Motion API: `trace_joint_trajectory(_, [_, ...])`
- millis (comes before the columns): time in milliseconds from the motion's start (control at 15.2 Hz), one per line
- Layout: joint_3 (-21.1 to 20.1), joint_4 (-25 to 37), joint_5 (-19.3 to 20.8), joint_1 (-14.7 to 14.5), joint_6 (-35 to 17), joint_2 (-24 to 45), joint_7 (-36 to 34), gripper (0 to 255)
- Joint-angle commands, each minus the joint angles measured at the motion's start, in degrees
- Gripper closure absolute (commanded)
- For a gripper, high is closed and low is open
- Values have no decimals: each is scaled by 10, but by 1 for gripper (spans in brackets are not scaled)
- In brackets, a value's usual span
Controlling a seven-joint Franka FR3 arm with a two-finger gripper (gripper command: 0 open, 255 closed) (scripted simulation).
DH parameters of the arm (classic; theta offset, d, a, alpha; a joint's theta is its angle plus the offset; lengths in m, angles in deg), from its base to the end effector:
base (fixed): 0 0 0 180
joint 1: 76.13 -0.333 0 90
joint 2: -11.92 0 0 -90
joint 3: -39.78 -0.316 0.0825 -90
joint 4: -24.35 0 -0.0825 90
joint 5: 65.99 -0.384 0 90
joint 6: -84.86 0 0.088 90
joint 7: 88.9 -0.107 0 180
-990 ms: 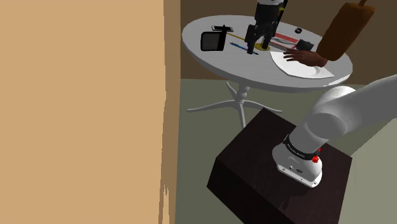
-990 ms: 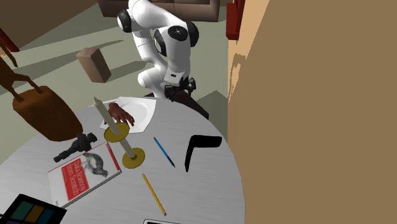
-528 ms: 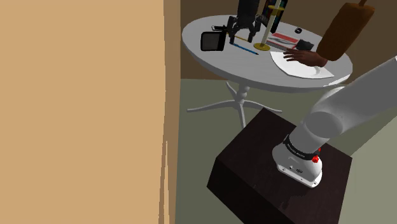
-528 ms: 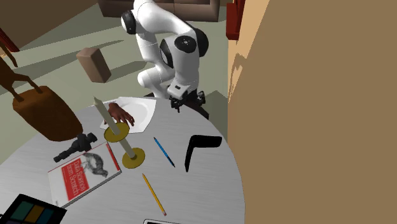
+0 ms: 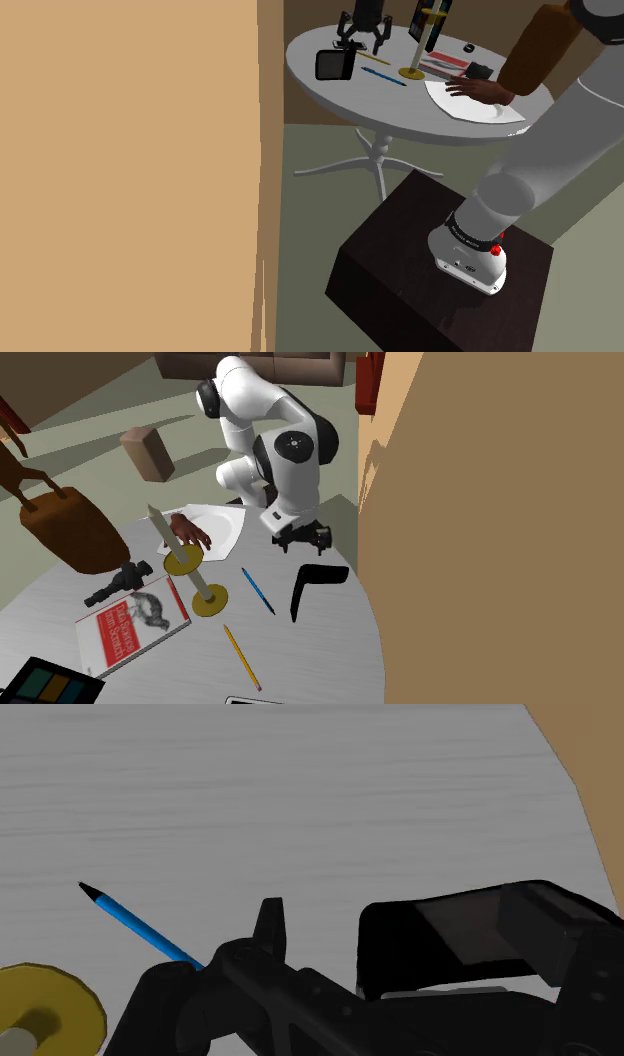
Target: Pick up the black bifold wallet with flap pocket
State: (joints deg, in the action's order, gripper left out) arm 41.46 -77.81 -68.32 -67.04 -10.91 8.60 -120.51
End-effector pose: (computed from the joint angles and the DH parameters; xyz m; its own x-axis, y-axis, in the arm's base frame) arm 0.5295 -0.0971 0.5643 0.7337 -0.6760 -0.0677 -0.6780 -0.7351 -0.0075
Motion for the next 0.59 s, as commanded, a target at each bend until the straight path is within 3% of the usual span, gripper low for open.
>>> trace_joint_trajectory(0, [6,46,-3,7,1,40,-29,0])
trace_joint_trajectory(198, [16,107,-7,16,7,88,-62,0])
trace_joint_trajectory(528, [15,64,-8,15,-32,86,-60,0])
